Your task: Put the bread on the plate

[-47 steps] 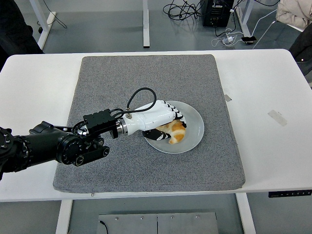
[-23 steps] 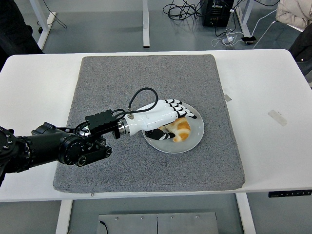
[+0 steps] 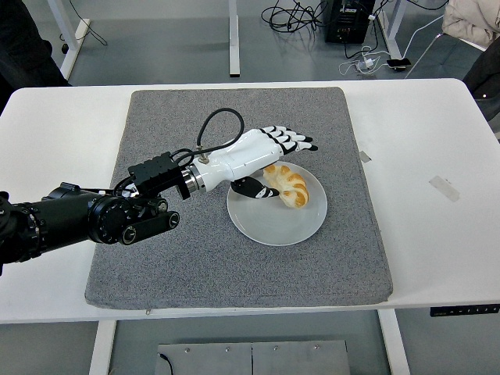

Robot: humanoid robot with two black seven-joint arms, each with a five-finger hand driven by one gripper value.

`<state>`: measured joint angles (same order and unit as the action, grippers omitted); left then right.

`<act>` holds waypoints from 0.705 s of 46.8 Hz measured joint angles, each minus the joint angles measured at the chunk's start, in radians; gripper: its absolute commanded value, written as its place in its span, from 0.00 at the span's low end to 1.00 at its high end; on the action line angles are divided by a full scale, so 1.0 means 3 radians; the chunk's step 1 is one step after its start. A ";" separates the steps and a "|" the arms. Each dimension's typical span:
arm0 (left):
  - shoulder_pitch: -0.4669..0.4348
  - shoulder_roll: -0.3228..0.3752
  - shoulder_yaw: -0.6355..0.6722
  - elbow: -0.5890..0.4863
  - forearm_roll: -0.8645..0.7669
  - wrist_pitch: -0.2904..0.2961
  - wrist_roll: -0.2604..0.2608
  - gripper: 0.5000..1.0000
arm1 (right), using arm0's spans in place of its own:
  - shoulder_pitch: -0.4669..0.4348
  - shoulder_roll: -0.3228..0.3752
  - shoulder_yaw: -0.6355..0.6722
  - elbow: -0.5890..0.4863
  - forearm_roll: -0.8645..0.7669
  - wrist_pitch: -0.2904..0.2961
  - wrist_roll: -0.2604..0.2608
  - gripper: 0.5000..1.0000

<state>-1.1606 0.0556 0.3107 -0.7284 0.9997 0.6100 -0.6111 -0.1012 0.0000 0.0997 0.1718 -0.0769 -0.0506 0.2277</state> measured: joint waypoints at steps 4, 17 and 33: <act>-0.0042 0.0073 -0.0119 -0.0005 -0.0223 -0.0041 0.0000 0.85 | 0.0000 0.0000 0.0000 0.0000 0.0000 0.0000 0.0000 1.00; -0.0076 0.0245 -0.0750 -0.0022 -0.0644 -0.0760 0.0000 0.84 | 0.0000 0.0000 0.0000 0.0000 -0.0001 0.0000 0.0003 1.00; 0.0087 0.0592 -0.1768 -0.0021 -0.1973 -0.1470 0.0001 0.84 | 0.0000 0.0000 0.0000 0.0000 -0.0002 0.0000 0.0003 1.00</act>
<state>-1.1345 0.2331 -0.2197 -0.7346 0.4078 0.1690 -0.6107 -0.1011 0.0000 0.0997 0.1718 -0.0776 -0.0506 0.2287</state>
